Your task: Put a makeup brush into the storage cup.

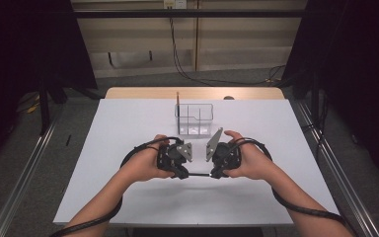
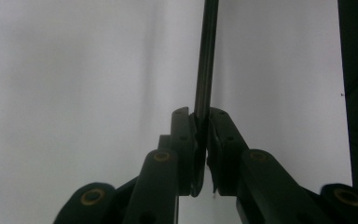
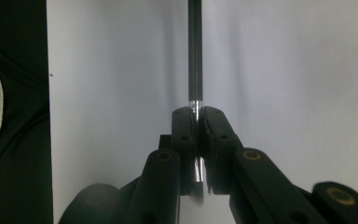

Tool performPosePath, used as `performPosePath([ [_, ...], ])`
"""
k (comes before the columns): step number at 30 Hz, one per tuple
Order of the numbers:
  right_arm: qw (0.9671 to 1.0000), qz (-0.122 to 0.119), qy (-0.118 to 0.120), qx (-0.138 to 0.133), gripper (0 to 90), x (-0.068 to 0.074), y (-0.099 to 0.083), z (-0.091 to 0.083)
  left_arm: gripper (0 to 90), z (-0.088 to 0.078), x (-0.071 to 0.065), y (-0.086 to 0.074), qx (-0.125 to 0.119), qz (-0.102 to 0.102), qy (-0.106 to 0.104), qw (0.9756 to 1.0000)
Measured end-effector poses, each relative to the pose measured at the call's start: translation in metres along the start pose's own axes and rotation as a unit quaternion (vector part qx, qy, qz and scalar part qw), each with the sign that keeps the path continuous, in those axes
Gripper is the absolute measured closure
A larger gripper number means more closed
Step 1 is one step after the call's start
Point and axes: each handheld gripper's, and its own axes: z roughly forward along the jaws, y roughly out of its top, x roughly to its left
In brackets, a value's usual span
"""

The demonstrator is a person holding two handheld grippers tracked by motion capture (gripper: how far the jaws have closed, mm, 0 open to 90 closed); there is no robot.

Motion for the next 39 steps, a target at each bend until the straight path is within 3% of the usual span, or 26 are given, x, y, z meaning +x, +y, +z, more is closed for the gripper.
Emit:
performPosePath([
  [4,0.9999,0.000,-0.003,-0.013,84.3,0.000,0.001,-0.004,83.9,0.004,-0.003,-0.001,0.008,-0.001,-0.005,1.0000],
  [5,0.9999,0.003,-0.001,-0.012,84.2,0.000,0.001,-0.005,83.9,0.003,-0.002,0.000,0.014,0.008,-0.002,0.9999],
  [9,0.9999,0.002,-0.006,-0.014,83.8,0.000,0.002,-0.006,84.1,0.003,-0.004,-0.002,0.003,-0.013,-0.005,0.9999],
  [12,0.9997,0.008,-0.009,-0.022,81.8,0.000,0.000,-0.006,84.2,0.002,-0.004,-0.002,0.005,-0.013,-0.002,0.9999],
  [16,0.9995,0.010,-0.011,-0.029,75.3,0.000,-0.001,-0.006,84.2,0.001,-0.004,-0.002,0.002,-0.019,-0.002,0.9998],
  [20,0.9987,0.022,-0.011,-0.046,60.4,-0.001,-0.003,-0.006,84.2,0.001,-0.003,-0.004,0.004,-0.020,-0.001,0.9998],
  [21,0.9981,0.025,-0.009,-0.056,57.0,-0.002,-0.004,-0.006,84.2,0.001,-0.002,-0.004,0.011,-0.011,0.000,0.9999],
  [23,0.9965,0.039,0.002,-0.073,47.3,-0.004,-0.007,-0.007,84.2,0.001,-0.003,-0.005,0.005,-0.016,0.000,0.9999],
  [29,0.9899,0.065,-0.001,-0.126,25.2,-0.007,-0.019,-0.006,84.2,0.000,-0.002,-0.007,-0.004,-0.024,0.003,0.9997],
  [32,0.9861,0.076,-0.002,-0.148,19.5,-0.008,-0.024,-0.006,84.2,0.001,-0.002,-0.008,-0.010,-0.026,0.009,0.9996],
  [33,0.9846,0.079,0.000,-0.156,17.2,-0.008,-0.025,-0.006,84.2,0.000,-0.002,-0.008,-0.009,-0.025,0.003,0.9996],
  [36,0.9816,0.085,-0.004,-0.171,15.4,-0.008,-0.031,-0.004,84.1,0.000,-0.003,-0.009,-0.014,-0.027,0.004,0.9995],
  [39,0.9766,0.098,-0.002,-0.191,13.3,-0.007,-0.037,-0.003,84.2,0.001,-0.003,-0.010,-0.017,-0.031,0.005,0.9994],
])
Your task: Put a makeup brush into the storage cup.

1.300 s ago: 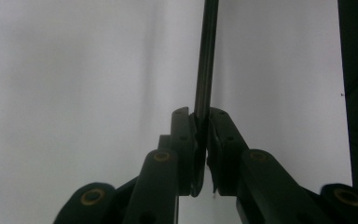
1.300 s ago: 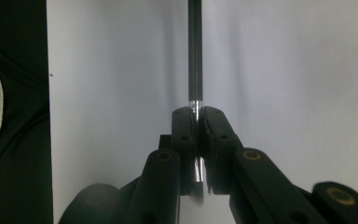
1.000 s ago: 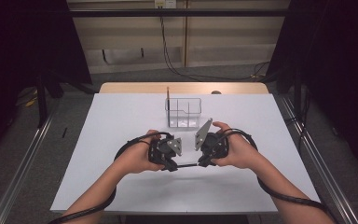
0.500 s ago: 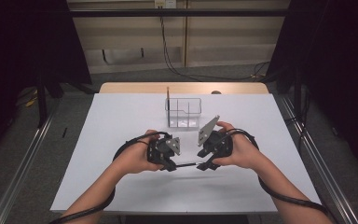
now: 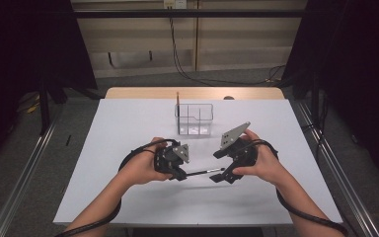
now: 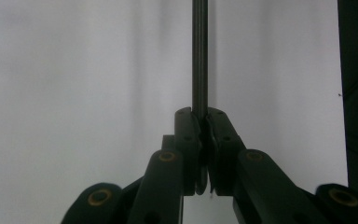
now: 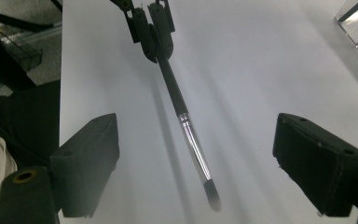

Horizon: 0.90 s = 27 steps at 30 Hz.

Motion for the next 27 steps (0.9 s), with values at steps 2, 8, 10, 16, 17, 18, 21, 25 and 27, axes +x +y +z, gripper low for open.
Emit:
performPosePath([
  [2,0.9999,0.004,-0.002,-0.016,12.4,0.000,-0.003,-0.001,84.2,0.000,0.000,-0.001,-0.004,-0.002,0.001,1.0000],
  [8,0.9983,0.019,-0.009,-0.055,11.5,-0.001,-0.011,-0.003,84.2,-0.001,0.000,0.000,-0.007,-0.001,-0.001,1.0000],
  [10,0.9975,0.024,-0.010,-0.066,11.4,0.000,-0.014,-0.003,84.1,-0.001,0.000,-0.001,-0.008,0.002,0.000,1.0000],
  [16,0.9937,0.038,-0.007,-0.105,9.0,-0.002,-0.023,-0.003,84.2,-0.002,0.001,-0.002,-0.011,-0.001,0.000,0.9999],
  [17,0.9928,0.042,-0.006,-0.112,8.9,-0.002,-0.025,-0.003,84.1,-0.002,0.000,-0.003,-0.014,-0.003,0.000,0.9999],
  [18,0.9919,0.044,-0.006,-0.119,8.9,-0.002,-0.026,-0.004,84.2,-0.001,0.000,-0.003,-0.013,-0.003,-0.002,0.9999],
  [21,0.9900,0.048,-0.009,-0.133,8.3,-0.003,-0.030,-0.004,84.2,-0.002,0.001,-0.003,-0.012,0.000,0.002,0.9999],
  [25,0.9870,0.054,-0.016,-0.150,7.4,-0.002,-0.034,-0.005,84.1,-0.003,0.002,-0.003,-0.016,-0.002,-0.009,0.9998],
  [27,0.9856,0.054,-0.021,-0.159,7.4,-0.002,-0.037,-0.005,84.2,-0.002,0.001,-0.004,-0.028,-0.003,0.005,0.9996],
])
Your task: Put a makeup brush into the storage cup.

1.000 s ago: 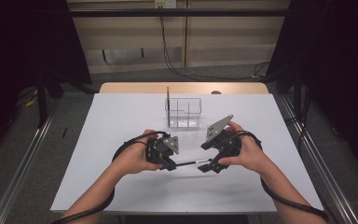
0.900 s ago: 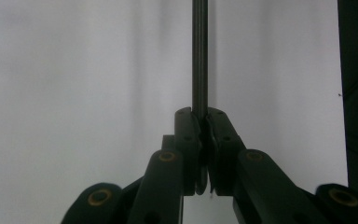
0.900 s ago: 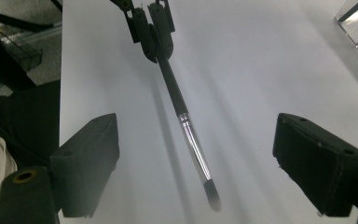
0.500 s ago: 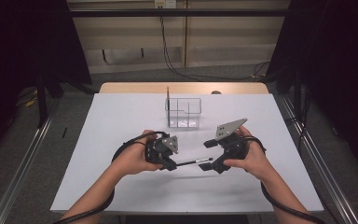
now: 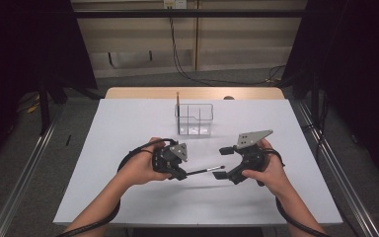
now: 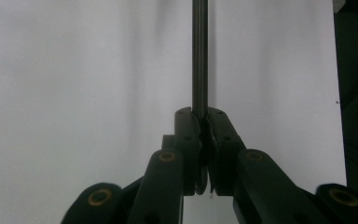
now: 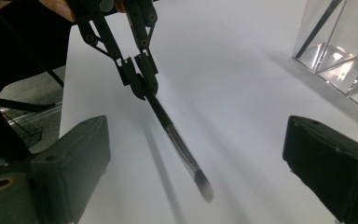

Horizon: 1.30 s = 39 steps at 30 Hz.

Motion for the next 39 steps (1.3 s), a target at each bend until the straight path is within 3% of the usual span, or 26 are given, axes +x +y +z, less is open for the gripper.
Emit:
performPosePath([
  [1,1.0000,0.002,-0.002,-0.006,7.4,0.000,-0.001,-0.001,84.2,-0.001,0.000,0.000,0.000,-0.001,-0.008,1.0000],
  [15,0.9992,0.010,-0.003,-0.038,6.0,-0.002,-0.008,-0.003,84.2,-0.002,0.001,-0.003,-0.020,-0.005,-0.001,0.9998],
  [26,0.9981,0.015,-0.006,-0.059,6.8,-0.003,-0.008,-0.004,84.1,-0.002,0.002,-0.012,-0.066,-0.023,-0.004,0.9975],
  [37,0.9971,0.018,-0.001,-0.075,6.8,-0.003,-0.008,-0.002,84.1,-0.003,0.004,-0.019,-0.143,-0.054,0.001,0.9883],
  [39,0.9966,0.017,-0.002,-0.080,6.9,-0.003,-0.007,-0.002,84.1,-0.003,0.005,-0.020,-0.161,-0.060,0.004,0.9852],
])
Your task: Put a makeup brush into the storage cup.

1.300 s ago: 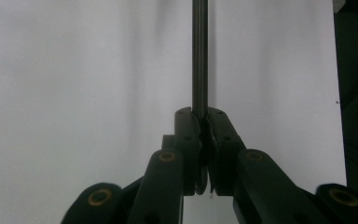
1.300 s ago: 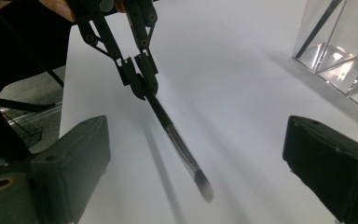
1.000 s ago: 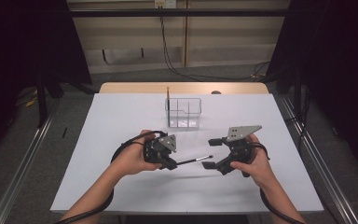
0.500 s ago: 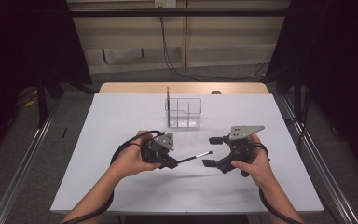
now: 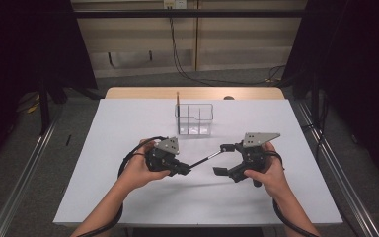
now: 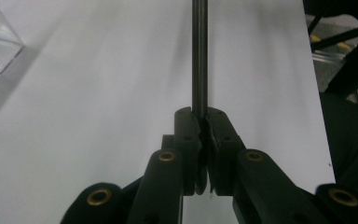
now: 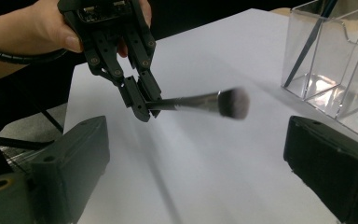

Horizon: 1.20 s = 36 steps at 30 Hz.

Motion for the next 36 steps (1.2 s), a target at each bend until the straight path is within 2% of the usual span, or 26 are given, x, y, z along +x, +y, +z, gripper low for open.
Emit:
performPosePath([
  [5,0.9999,0.007,0.002,-0.008,7.8,0.000,0.000,0.000,84.1,0.000,0.001,-0.002,-0.039,-0.020,0.005,0.9990],
  [12,0.9998,0.007,0.005,-0.016,12.1,0.002,0.001,0.003,84.1,0.010,0.001,-0.003,-0.060,-0.031,0.007,0.9977],
  [19,0.9992,0.016,0.007,-0.036,28.3,0.001,0.001,0.003,84.1,0.017,-0.001,-0.002,-0.079,-0.037,0.007,0.9961],
  [31,0.9989,0.031,0.014,-0.033,57.7,0.001,-0.001,0.007,84.1,0.024,-0.001,0.000,-0.092,-0.048,0.005,0.9946],
  [36,0.9991,0.030,0.012,-0.029,68.2,0.002,0.000,0.009,84.1,0.028,-0.002,0.003,-0.100,-0.049,-0.006,0.9938],
])
